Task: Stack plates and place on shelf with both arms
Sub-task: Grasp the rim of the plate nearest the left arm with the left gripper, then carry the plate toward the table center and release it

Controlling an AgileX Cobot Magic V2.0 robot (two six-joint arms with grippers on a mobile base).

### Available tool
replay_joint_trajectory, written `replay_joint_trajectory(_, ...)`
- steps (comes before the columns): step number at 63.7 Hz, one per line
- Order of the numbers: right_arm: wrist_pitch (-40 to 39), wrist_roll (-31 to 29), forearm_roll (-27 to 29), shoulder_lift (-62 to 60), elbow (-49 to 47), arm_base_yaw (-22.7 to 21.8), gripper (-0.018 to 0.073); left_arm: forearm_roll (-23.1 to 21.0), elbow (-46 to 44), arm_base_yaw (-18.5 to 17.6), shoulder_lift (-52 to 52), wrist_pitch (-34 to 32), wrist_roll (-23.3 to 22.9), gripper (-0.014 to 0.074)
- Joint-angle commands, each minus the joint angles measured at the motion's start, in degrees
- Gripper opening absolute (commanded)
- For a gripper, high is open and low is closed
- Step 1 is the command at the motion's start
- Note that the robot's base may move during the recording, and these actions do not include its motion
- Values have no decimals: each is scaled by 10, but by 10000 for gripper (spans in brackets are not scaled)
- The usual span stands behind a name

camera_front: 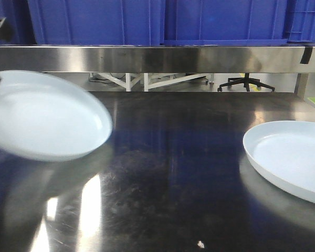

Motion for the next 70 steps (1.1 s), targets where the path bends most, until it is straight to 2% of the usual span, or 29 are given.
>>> replay_joint_trajectory(1,-25,-2,-8,-6,-19,2,612,-26,-31,-42,-19,-46,-6,96)
replay_joint_trajectory(8,-19,-2,-8,-6,-19,2,612,-38,-45,-94,-5,-76,-6,98)
replay_joint_trajectory(15,-17,-2,-8,-6,-19,2,612,-44,-69,-136,30,-77,-6,98)
replay_joint_trajectory(26,-15,-2,-8,-6,-19,2,612,-44,-103,-180,87,-78,-6,97)
replay_joint_trajectory(44,-14,-2,-8,-6,-19,2,612,-18,-119,-186,137,-75,-3,104)
replay_joint_trajectory(48,-14,-2,-8,-6,-19,2,612,-13,-119,-186,139,-71,-3,143)
replay_joint_trajectory(61,-14,-2,-8,-6,-19,2,612,-3,-119,-186,139,-59,-3,387)
replay_joint_trajectory(64,-14,-2,-8,-6,-19,2,612,0,-120,-186,139,-53,-3,395)
replay_joint_trajectory(70,-14,-2,-8,-6,-19,2,612,1,-127,-181,139,-28,-3,359)
